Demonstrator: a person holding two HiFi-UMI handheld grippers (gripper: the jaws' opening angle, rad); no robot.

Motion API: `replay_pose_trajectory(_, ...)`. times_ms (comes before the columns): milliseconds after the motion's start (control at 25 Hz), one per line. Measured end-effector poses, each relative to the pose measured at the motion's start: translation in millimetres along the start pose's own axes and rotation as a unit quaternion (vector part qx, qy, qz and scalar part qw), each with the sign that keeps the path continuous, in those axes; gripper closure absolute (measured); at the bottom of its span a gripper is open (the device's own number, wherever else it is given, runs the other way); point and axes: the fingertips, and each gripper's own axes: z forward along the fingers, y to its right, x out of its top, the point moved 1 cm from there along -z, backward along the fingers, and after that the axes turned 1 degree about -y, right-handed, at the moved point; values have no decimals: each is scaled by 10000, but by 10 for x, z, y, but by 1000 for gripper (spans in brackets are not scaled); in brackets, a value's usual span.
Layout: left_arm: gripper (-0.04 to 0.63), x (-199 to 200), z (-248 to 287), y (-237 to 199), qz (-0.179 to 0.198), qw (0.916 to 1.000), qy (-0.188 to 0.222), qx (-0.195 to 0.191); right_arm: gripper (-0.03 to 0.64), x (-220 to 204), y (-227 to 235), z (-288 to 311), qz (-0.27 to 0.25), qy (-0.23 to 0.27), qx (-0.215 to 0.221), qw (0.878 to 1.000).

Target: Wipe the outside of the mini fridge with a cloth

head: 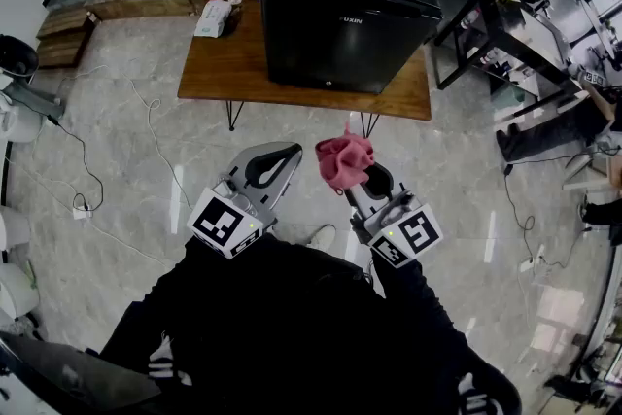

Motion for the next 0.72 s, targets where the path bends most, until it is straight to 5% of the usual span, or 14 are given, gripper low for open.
replay_pose_trajectory(720,591,0,-214,-207,179,9997,-89,124,511,27,-186,145,-246,90,-66,9996)
